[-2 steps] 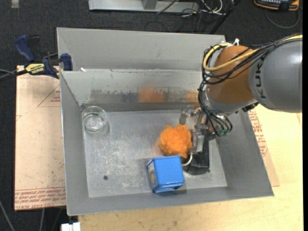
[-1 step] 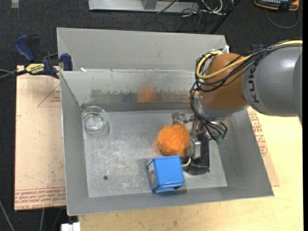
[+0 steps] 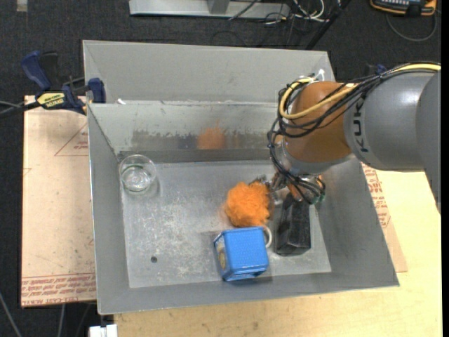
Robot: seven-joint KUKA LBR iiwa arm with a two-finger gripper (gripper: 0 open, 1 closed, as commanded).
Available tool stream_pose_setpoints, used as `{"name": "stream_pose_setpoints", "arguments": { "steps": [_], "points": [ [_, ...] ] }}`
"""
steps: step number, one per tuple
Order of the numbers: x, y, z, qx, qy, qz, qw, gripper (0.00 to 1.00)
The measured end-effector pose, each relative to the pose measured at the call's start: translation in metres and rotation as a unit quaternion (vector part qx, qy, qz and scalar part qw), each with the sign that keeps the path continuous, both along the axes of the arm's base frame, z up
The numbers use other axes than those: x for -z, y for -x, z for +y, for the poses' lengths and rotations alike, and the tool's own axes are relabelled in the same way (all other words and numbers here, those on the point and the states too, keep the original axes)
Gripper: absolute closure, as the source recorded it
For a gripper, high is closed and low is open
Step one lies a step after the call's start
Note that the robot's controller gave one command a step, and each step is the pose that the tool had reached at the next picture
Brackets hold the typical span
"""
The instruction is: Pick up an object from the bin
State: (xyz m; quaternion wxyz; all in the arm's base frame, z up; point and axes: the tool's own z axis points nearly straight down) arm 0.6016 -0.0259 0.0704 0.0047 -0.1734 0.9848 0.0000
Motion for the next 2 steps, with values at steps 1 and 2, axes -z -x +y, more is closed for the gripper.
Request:
{"name": "stream_pose_setpoints", "arguments": {
  "steps": [1, 2],
  "points": [
    [0.0, 0.0, 0.0, 0.0, 0.0, 0.0, 1.0, 1.0],
    [-0.029, 0.009, 0.001, 0.002, -0.001, 0.0049, 1.0, 1.0]
  ]
}}
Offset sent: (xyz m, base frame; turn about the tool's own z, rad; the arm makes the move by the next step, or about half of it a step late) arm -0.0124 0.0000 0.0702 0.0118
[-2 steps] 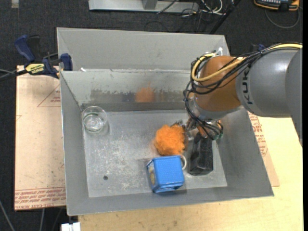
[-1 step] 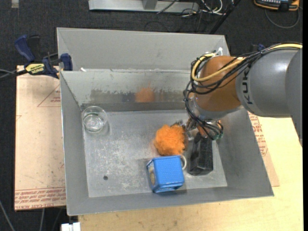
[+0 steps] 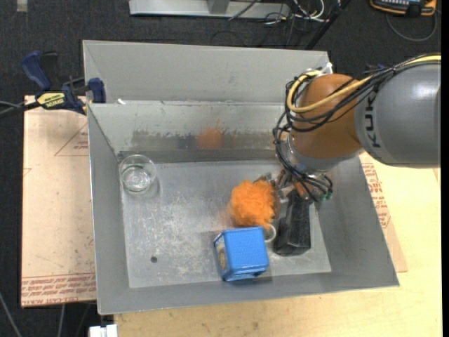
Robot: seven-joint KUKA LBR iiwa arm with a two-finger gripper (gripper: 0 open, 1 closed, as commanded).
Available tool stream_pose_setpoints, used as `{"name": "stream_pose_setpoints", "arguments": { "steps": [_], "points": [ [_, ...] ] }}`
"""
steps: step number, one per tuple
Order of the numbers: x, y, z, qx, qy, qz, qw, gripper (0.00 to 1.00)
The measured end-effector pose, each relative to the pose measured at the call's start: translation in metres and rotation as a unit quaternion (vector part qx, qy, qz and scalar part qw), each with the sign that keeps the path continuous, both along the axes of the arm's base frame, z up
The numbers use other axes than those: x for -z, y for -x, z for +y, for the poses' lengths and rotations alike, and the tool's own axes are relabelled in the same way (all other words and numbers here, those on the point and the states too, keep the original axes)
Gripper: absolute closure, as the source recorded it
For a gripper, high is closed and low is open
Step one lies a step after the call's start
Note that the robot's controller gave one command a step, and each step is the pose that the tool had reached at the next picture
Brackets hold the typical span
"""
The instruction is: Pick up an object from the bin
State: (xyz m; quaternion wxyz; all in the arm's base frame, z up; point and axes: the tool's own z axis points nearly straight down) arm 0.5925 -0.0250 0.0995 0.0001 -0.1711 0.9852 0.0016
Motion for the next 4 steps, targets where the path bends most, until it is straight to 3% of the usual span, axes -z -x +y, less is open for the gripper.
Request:
{"name": "stream_pose_setpoints", "arguments": {
  "steps": [1, 2, 3, 4],
  "points": [
    [-0.035, 0.002, -0.01, -0.007, 0.0, -0.0082, 0.9999, 1.0],
    [-0.074, -0.003, -0.012, -0.021, 0.0, -0.0001, 0.9998, 1.0],
    [-0.075, -0.026, 0.007, -0.018, 0.001, -0.0156, 0.9997, 1.0],
    [-0.064, -0.013, 0.022, -0.008, -0.001, 0.0054, 1.0, 1.0]
  ]
}}
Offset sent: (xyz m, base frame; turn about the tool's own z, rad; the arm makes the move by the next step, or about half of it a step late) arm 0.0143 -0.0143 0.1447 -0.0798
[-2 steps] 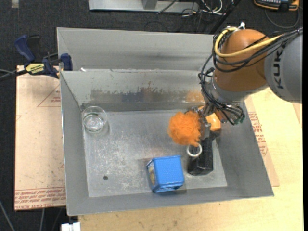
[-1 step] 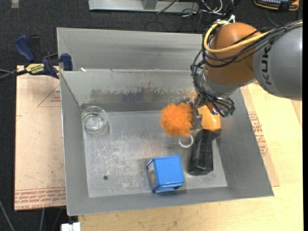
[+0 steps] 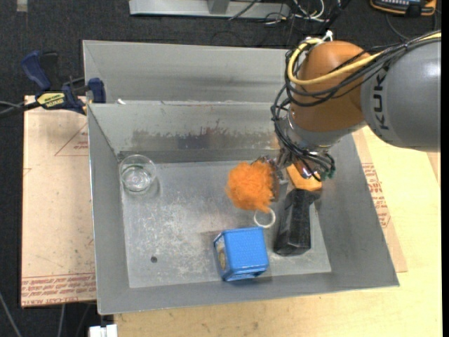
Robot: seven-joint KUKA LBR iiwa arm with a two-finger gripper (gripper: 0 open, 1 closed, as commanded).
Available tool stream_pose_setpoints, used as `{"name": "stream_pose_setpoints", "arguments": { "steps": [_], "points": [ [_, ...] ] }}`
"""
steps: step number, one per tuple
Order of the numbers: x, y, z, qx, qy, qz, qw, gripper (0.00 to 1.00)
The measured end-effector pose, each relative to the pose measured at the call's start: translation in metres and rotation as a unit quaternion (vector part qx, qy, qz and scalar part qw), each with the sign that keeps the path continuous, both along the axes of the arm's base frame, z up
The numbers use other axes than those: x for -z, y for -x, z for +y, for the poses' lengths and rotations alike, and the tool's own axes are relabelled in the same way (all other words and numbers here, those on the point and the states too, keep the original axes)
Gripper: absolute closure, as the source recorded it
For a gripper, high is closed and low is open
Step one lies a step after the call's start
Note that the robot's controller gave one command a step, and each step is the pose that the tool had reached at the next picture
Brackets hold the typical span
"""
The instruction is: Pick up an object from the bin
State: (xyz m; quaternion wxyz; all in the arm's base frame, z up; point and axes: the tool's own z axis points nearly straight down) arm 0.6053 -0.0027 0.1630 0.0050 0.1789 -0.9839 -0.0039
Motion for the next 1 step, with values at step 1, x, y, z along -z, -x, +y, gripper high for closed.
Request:
{"name": "stream_pose_setpoints", "arguments": {
  "steps": [1],
  "points": [
    [-0.0087, -0.0204, -0.0229, -0.034, 0.002, -0.0237, 0.9991, 1.0]
  ]
}}
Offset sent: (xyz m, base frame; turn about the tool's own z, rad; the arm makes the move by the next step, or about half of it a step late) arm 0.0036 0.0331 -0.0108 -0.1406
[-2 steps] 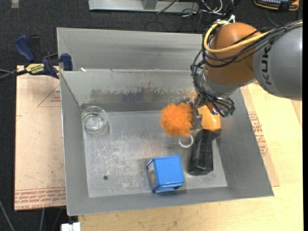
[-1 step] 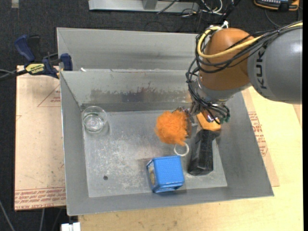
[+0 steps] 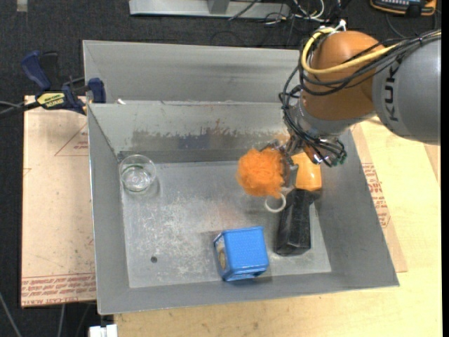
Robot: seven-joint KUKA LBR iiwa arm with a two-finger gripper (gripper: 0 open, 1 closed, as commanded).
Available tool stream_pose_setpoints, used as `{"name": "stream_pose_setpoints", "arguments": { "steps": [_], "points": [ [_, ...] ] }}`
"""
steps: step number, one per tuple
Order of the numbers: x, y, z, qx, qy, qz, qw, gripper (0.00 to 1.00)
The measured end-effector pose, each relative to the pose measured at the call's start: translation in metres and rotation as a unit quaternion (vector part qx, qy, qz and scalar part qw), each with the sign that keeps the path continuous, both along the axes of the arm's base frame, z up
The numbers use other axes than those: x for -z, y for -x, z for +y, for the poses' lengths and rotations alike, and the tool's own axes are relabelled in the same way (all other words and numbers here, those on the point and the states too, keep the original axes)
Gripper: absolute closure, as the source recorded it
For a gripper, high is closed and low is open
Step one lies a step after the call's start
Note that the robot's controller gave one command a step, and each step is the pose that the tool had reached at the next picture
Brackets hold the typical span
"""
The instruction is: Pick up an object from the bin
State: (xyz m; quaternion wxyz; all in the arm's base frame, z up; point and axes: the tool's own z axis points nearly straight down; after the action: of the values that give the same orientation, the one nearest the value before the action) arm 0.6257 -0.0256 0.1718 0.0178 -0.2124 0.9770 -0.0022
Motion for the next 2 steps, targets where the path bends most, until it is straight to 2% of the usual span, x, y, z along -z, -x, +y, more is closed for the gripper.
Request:
{"name": "stream_pose_setpoints", "arguments": {
  "steps": [1, 2],
  "points": [
    [0.029, 0.012, 0.017, -0.023, 0.001, 0.0193, 0.9995, 1.0],
    [-0.018, 0.015, 0.021, -0.025, -0.002, 0.0154, 0.9996, 1.0]
  ]
}}
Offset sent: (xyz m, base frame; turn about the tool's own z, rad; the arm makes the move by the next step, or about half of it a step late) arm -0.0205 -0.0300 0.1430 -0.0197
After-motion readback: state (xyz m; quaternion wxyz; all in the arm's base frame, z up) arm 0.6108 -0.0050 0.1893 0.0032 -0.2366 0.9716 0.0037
